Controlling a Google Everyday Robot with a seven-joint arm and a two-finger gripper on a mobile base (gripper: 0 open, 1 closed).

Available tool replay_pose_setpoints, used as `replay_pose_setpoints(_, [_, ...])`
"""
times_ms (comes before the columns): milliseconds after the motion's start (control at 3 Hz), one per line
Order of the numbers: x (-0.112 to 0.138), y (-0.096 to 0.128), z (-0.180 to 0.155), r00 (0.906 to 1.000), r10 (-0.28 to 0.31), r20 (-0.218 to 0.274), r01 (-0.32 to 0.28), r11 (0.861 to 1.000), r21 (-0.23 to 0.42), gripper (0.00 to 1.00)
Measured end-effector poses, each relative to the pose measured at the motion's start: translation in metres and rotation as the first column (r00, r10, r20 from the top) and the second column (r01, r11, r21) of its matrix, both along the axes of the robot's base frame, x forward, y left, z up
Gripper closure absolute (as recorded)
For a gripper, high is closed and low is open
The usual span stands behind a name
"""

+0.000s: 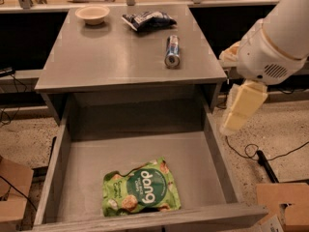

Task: Pick green rice chip bag from top drawer and place on counter

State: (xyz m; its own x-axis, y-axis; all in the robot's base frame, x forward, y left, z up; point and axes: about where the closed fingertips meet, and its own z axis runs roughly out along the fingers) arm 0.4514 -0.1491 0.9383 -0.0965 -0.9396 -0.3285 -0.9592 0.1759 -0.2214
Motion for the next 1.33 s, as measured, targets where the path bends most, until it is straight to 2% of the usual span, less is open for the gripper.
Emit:
replay_pose_setpoints(333, [0.0, 0.002, -0.001, 1.0, 0.002, 0.0, -0.002, 1.0, 0.003, 0.0])
replay_pose_setpoints(667, [-0.001, 0.002, -0.01, 0.9998, -0.002, -0.018, 0.002, 0.999, 0.036, 0.0])
replay_pose_setpoints(1000, [-0.004, 0.022, -0.044, 0.9962, 0.032, -0.081, -0.024, 0.995, 0.097, 0.0])
replay_pose_setpoints(1333, [-0.016, 0.063, -0.103, 0.9769, 0.119, -0.178, -0.079, 0.973, 0.218, 0.0])
